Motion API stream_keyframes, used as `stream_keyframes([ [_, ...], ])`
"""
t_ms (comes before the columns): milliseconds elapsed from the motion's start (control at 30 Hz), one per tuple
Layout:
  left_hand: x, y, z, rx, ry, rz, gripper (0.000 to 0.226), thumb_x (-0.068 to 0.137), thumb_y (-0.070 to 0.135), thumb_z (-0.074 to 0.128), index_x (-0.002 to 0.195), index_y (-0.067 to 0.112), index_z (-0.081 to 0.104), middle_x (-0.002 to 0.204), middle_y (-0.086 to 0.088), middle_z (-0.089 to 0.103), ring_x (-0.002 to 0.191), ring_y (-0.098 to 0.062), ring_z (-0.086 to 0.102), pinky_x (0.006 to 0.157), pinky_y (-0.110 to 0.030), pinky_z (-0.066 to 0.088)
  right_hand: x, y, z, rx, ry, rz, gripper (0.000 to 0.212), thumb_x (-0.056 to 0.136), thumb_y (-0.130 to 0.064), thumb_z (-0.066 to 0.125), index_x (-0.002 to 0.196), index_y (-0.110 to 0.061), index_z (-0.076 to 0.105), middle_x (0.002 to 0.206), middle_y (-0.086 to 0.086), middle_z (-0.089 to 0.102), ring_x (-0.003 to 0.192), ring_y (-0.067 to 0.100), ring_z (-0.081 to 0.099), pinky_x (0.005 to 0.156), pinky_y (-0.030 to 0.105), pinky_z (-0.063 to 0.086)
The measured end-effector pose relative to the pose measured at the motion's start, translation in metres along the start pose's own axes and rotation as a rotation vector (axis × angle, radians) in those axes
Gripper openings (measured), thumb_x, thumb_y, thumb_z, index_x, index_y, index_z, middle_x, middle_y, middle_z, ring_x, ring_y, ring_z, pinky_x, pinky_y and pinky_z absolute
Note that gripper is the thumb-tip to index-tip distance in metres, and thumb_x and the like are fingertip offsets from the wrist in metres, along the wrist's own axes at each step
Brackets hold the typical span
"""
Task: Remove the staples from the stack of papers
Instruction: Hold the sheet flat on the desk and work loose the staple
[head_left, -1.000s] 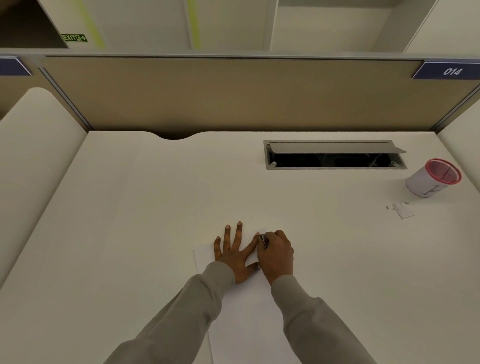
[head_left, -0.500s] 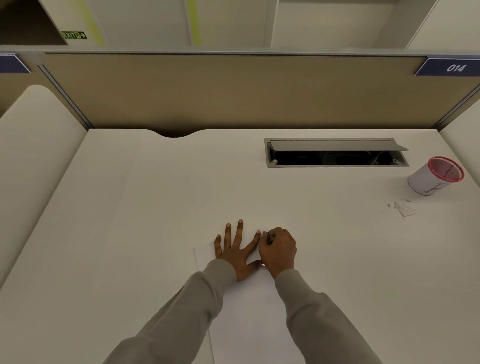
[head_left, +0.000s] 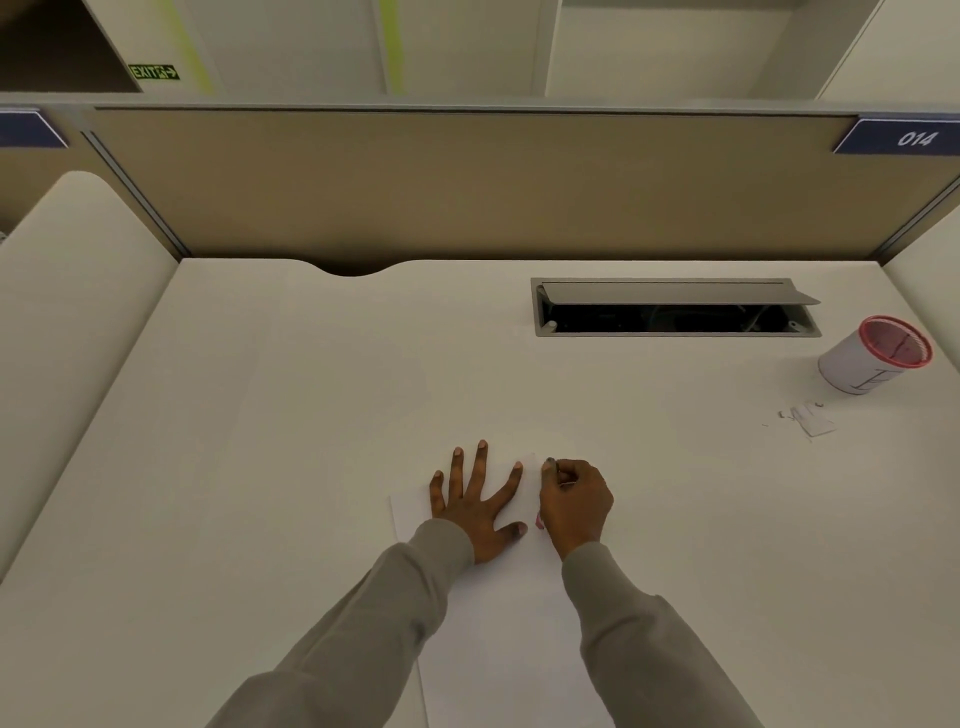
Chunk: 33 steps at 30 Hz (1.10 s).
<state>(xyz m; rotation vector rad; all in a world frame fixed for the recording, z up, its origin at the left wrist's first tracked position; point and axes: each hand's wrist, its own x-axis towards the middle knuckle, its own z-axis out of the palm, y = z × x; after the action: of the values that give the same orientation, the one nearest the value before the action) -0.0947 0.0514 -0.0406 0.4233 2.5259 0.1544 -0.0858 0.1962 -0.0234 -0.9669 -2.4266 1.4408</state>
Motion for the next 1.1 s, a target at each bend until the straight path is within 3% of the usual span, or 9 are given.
stream_keyframes([
  [133,0.002,0.0,0.003,-0.018,0.011,-0.004,0.079,0.091,0.075,0.031,0.142,0.059,-0.027,0.156,0.001,-0.043,0.143,-0.035,-0.038,0.116,-0.06,-0.013,-0.007,0.008,-0.005,-0.186,-0.129,-0.253,0.008,0.087,-0.022,0.069,0.087,-0.015,0.067,0.085,-0.003,0.061,0.073,0.014,0.06,0.067,0.025,0.048],
  [233,0.001,0.001,0.003,-0.01,0.017,-0.005,0.078,0.091,0.076,0.031,0.143,0.059,-0.025,0.156,0.0,-0.043,0.143,-0.036,-0.038,0.116,-0.06,-0.013,-0.011,0.008,-0.003,-0.262,-0.155,-0.3,0.009,0.088,-0.023,0.068,0.087,-0.014,0.067,0.084,-0.003,0.06,0.072,0.016,0.06,0.065,0.03,0.052],
  [567,0.001,0.0,0.002,0.015,-0.002,-0.008,0.08,0.091,0.076,0.031,0.146,0.054,-0.024,0.156,0.0,-0.043,0.144,-0.036,-0.038,0.116,-0.06,-0.013,0.001,0.004,0.002,-0.235,-0.155,-0.241,0.014,0.086,-0.026,0.07,0.083,-0.013,0.07,0.08,0.0,0.063,0.07,0.017,0.059,0.064,0.024,0.043],
  [767,0.002,0.0,0.002,0.005,-0.005,-0.008,0.079,0.091,0.077,0.029,0.144,0.057,-0.025,0.156,0.0,-0.043,0.143,-0.036,-0.039,0.116,-0.06,-0.013,0.005,0.006,0.005,-0.164,-0.119,-0.161,0.014,0.086,-0.027,0.07,0.08,-0.014,0.07,0.077,0.0,0.067,0.073,0.018,0.063,0.07,0.031,0.052],
  [1000,0.0,0.001,0.0,0.003,-0.01,0.0,0.078,0.092,0.074,0.03,0.144,0.058,-0.025,0.156,0.0,-0.043,0.144,-0.036,-0.038,0.116,-0.061,-0.012,0.011,0.001,0.0,-0.043,-0.056,0.023,0.016,0.09,-0.026,0.067,0.081,-0.012,0.068,0.077,0.0,0.068,0.079,0.018,0.063,0.077,0.027,0.048],
  [1100,0.0,0.0,0.0,0.004,-0.014,-0.001,0.078,0.092,0.074,0.03,0.142,0.058,-0.027,0.155,0.001,-0.044,0.143,-0.036,-0.038,0.116,-0.061,-0.013,0.014,-0.002,-0.007,-0.01,-0.095,0.018,0.015,0.089,-0.026,0.069,0.08,-0.015,0.068,0.073,-0.004,0.066,0.075,0.015,0.062,0.078,0.028,0.051],
])
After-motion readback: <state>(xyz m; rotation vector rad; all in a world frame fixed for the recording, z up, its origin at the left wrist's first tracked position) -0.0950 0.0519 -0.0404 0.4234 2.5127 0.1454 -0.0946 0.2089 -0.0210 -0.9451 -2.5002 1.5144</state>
